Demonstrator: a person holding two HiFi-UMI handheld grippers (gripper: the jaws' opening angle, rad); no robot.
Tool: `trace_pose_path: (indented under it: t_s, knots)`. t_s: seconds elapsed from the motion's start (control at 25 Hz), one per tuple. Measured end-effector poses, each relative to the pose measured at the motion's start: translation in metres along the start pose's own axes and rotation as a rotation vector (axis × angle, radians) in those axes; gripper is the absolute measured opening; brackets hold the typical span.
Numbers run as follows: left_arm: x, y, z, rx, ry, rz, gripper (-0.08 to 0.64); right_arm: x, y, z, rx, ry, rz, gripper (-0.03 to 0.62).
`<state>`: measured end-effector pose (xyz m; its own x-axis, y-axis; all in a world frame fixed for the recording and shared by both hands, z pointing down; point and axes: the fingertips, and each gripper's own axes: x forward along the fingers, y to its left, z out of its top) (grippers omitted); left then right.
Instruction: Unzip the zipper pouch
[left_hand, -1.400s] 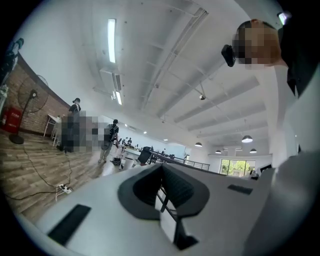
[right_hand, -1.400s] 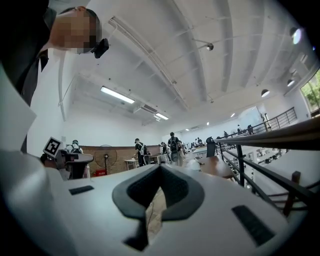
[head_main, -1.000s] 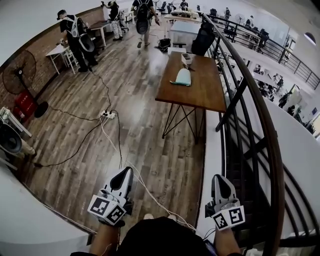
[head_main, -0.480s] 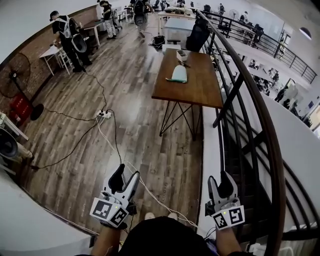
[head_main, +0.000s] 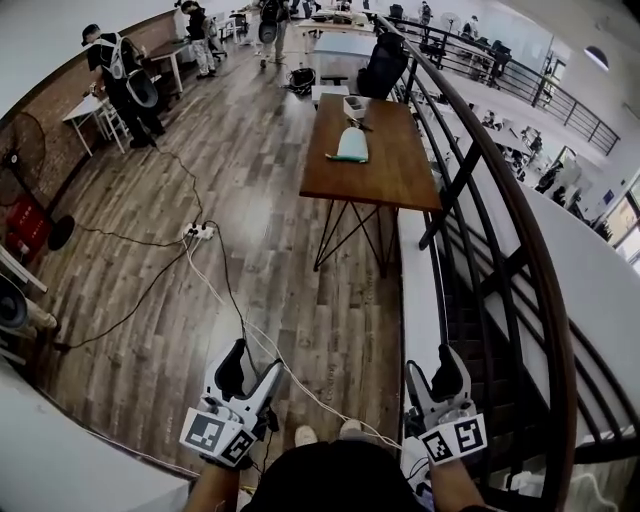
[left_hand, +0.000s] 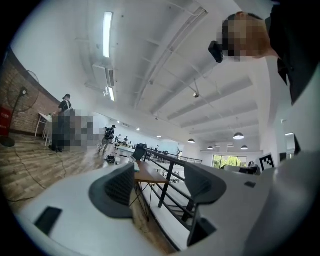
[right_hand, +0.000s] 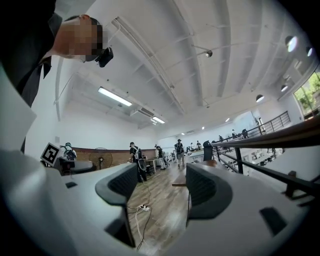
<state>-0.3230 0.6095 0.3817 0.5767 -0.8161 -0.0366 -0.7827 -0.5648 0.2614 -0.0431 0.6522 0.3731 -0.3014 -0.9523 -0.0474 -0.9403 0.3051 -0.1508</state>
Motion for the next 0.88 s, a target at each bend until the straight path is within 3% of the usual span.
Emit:
trace_pose_path:
  t_s: [0.16, 0.52, 0.88]
  knots:
    - [0.000, 0.012, -0.005, -0.026, 0.010, 0.003, 0.304, 0.002, 0.010, 0.000, -0.037, 0.016, 0.005, 0.290]
    - [0.026, 0.027, 0.001, -0.020, 0.008, 0.034, 0.302, 0.038, -0.019, -0.001, -0.027, 0.007, 0.009, 0.258]
    - [0.130, 0.035, 0.006, 0.012, 0.011, 0.083, 0.302, 0.126, -0.103, -0.003, -0.014, -0.005, 0.092, 0.245]
